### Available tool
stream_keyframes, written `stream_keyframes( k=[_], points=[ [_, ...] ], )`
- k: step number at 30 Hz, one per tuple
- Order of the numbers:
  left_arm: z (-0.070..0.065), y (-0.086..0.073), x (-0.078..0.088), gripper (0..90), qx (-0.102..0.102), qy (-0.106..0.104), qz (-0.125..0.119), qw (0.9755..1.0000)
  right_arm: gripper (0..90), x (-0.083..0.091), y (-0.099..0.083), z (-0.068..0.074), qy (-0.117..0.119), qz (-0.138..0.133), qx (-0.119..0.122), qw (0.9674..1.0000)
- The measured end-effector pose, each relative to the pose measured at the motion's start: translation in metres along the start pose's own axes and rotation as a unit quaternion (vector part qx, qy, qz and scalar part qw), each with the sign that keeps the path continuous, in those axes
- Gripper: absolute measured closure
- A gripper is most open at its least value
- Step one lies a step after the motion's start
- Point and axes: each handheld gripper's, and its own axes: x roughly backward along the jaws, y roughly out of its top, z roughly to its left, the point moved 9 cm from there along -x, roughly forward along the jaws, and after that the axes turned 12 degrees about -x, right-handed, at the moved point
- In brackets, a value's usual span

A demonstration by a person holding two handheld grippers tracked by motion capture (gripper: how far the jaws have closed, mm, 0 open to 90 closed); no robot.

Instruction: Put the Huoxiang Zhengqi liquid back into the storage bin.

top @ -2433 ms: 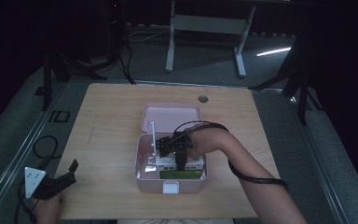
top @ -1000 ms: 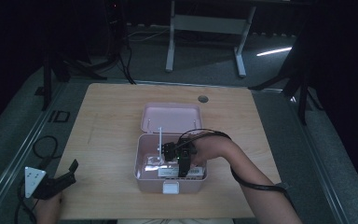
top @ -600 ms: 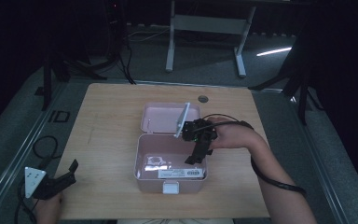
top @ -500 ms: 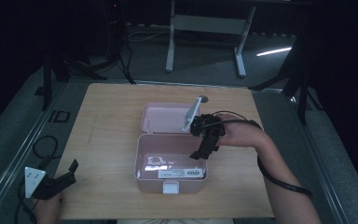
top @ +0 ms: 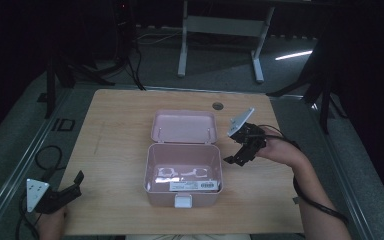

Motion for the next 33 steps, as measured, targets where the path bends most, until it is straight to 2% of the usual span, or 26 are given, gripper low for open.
stream_keyframes(
  k=[3, 4, 5, 7, 8, 11, 12, 13, 15, 17, 19, 21, 22, 23, 24, 25, 32, 33],
  points=[
    [0.000, 0.000, 0.000, 3.1, 0.001, 0.000, 0.000, 1.0000, 13.2, -0.014, -0.016, -0.009, -0.003, 0.000, -0.023, 0.9997],
    [0.000, 0.000, 0.000, 3.1, 0.001, 0.000, 0.000, 1.0000, 13.2, -0.014, -0.016, -0.009, -0.003, 0.000, -0.023, 0.9997],
    [0.000, 0.000, 0.000, 3.1, 0.001, 0.000, 0.000, 1.0000, 13.1, -0.024, -0.025, -0.017, -0.010, -0.009, -0.035, 0.9993],
    [0.000, 0.000, 0.000, 3.1, 0.001, 0.000, 0.000, 1.0000, 13.0, -0.033, -0.033, -0.023, -0.010, -0.025, -0.054, 0.9982],
    [0.000, 0.000, 0.000, 3.1, 0.001, 0.000, 0.000, 1.0000, 13.1, -0.037, -0.036, -0.028, -0.018, -0.037, -0.061, 0.9973],
    [0.000, 0.000, 0.000, 3.1, 0.001, 0.000, 0.001, 1.0000, 13.0, -0.051, -0.045, -0.039, -0.026, -0.071, -0.088, 0.9932],
    [0.000, 0.000, 0.000, 3.1, 0.001, 0.000, 0.001, 1.0000, 13.0, -0.051, -0.045, -0.039, -0.026, -0.071, -0.088, 0.9932],
    [0.000, 0.000, 0.000, 3.1, 0.001, 0.000, 0.001, 1.0000, 13.0, -0.062, -0.052, -0.048, -0.034, -0.097, -0.111, 0.9885],
    [0.000, 0.000, 0.000, 3.1, 0.001, -0.001, 0.001, 1.0000, 13.0, -0.070, -0.057, -0.054, -0.047, -0.117, -0.126, 0.9839],
    [0.000, 0.000, 0.000, 3.1, 0.002, 0.000, 0.000, 1.0000, 13.0, -0.078, -0.063, -0.058, -0.042, -0.128, -0.140, 0.9809],
    [0.000, 0.000, 0.000, 3.1, 0.002, 0.000, 0.000, 1.0000, 13.0, -0.084, -0.069, -0.062, -0.052, -0.142, -0.149, 0.9772],
    [0.000, 0.000, 0.000, 3.1, 0.001, 0.000, 0.000, 1.0000, 13.0, -0.088, -0.073, -0.064, -0.050, -0.156, -0.161, 0.9733],
    [0.000, 0.000, 0.000, 3.1, 0.001, 0.000, 0.000, 1.0000, 13.0, -0.088, -0.073, -0.064, -0.050, -0.156, -0.161, 0.9733],
    [0.000, 0.000, 0.000, 3.1, 0.001, 0.000, -0.001, 1.0000, 12.9, -0.090, -0.077, -0.067, -0.057, -0.175, -0.173, 0.9677],
    [0.000, 0.000, 0.000, 3.1, 0.001, 0.000, -0.001, 1.0000, 12.9, -0.090, -0.077, -0.067, -0.057, -0.175, -0.173, 0.9677],
    [0.000, 0.000, 0.000, 3.1, 0.001, 0.000, -0.002, 1.0000, 12.8, -0.089, -0.082, -0.072, -0.070, -0.196, -0.189, 0.9596],
    [0.001, 0.000, 0.000, 3.1, 0.003, 0.001, -0.002, 1.0000, 12.6, -0.084, -0.099, -0.085, -0.121, -0.232, -0.223, 0.9389],
    [0.000, 0.000, 0.000, 3.1, 0.003, 0.001, -0.002, 1.0000, 12.5, -0.083, -0.103, -0.086, -0.125, -0.233, -0.228, 0.9371]
  ],
)
